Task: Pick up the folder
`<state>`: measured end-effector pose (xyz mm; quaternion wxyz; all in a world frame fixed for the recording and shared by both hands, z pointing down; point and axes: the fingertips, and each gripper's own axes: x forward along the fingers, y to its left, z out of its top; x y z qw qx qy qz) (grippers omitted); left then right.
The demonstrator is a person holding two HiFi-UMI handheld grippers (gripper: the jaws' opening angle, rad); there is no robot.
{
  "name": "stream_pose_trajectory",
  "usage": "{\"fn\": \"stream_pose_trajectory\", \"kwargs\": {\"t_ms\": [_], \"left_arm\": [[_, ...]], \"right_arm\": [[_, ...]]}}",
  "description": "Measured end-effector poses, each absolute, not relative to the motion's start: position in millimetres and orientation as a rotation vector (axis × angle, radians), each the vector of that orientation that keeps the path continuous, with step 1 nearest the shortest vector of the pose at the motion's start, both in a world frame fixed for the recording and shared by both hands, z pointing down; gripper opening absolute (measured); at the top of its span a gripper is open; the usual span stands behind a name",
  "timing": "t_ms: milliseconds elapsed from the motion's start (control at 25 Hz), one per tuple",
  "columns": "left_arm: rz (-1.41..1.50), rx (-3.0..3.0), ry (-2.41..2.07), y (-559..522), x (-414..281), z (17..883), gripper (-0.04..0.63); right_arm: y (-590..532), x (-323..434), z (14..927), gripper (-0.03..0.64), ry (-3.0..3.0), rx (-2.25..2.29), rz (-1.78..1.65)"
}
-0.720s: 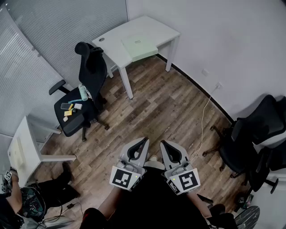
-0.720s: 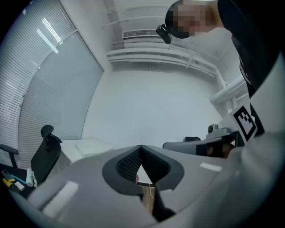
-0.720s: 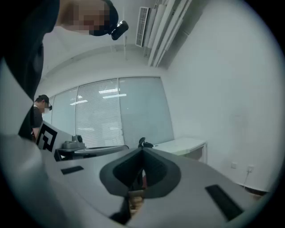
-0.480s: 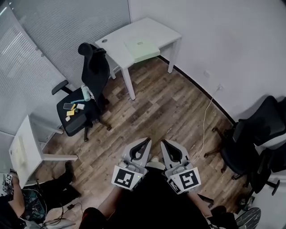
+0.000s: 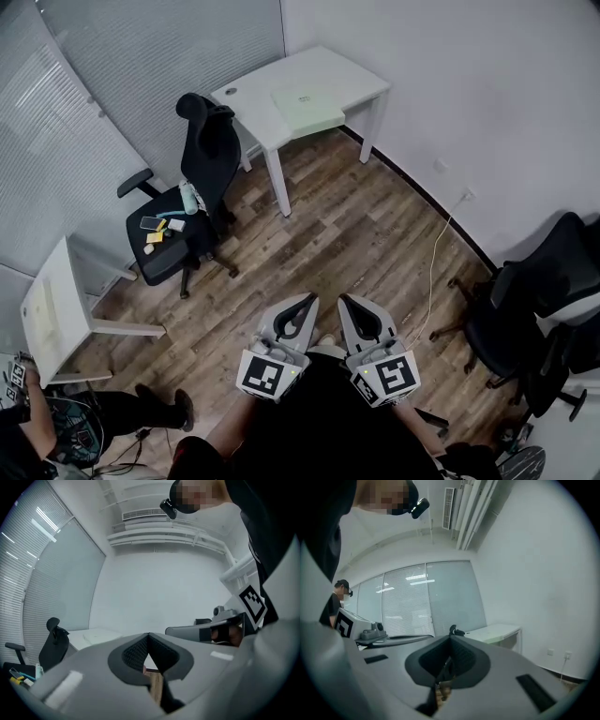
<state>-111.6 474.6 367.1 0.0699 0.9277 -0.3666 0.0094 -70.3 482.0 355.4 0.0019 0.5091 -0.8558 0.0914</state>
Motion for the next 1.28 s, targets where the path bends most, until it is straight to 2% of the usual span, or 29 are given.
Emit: {"fn": "stream_pose_trajectory", "kwargs": {"t_ms": [760,1280], "left_arm": [[-0.103,2.771,-1.047,465,-102,372,0.005],[-0.069,2.783,-0.911,410,-60,380,0.005]], "right_arm": [[482,-68,365,0.000,-2.703,1.523,0.291],[434,-42,374,-0.001,-2.659,1.486,0.276]]}}
